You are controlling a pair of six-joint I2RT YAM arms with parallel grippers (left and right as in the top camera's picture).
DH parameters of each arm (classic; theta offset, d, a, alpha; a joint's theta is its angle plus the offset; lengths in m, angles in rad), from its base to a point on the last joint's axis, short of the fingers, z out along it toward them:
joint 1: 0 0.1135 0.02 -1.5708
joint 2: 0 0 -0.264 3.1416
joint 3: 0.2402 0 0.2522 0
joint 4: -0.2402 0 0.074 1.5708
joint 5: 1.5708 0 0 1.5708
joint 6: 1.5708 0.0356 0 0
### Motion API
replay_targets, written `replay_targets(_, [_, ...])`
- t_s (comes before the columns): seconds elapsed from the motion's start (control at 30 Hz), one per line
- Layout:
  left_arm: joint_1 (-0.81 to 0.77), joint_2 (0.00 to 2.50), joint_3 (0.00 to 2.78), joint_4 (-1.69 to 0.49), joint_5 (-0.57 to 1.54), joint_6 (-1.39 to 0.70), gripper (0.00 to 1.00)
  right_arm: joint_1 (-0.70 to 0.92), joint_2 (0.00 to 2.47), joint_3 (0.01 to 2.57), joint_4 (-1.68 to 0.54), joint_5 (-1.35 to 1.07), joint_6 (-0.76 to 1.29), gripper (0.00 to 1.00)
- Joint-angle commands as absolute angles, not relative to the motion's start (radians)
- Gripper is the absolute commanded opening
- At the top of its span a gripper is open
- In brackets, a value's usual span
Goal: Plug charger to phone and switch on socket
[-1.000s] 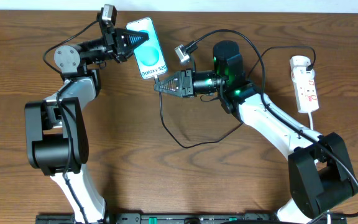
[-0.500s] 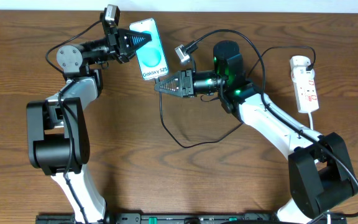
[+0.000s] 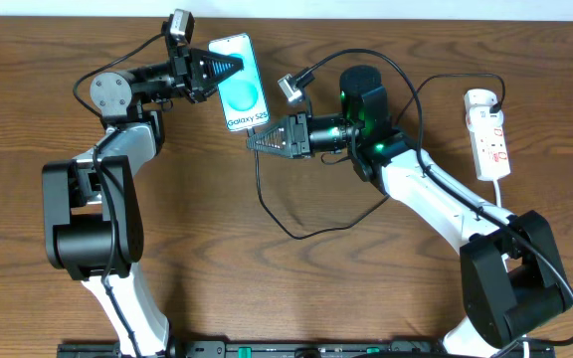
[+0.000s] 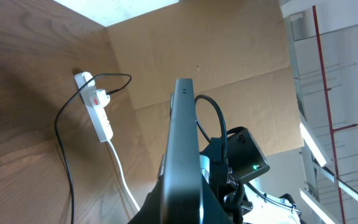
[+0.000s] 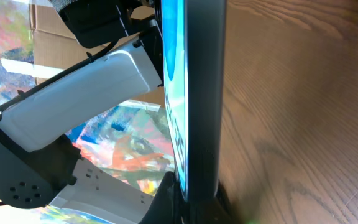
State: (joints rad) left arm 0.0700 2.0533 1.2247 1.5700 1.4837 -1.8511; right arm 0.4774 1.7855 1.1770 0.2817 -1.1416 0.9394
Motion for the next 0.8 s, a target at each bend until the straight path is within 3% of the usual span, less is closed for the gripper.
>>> replay_targets(0.0, [0.061,2.04,1.24,1.587,1.571,-1.807,0.07,0.456,1.792,1.188,0.296,-1.091,0.942,0.01])
replay_targets(0.77, [0.059,2.04,1.24,1.587,1.571,-1.785,0.07,0.437,1.792,1.188,0.334,-1.056,0.965,0.01])
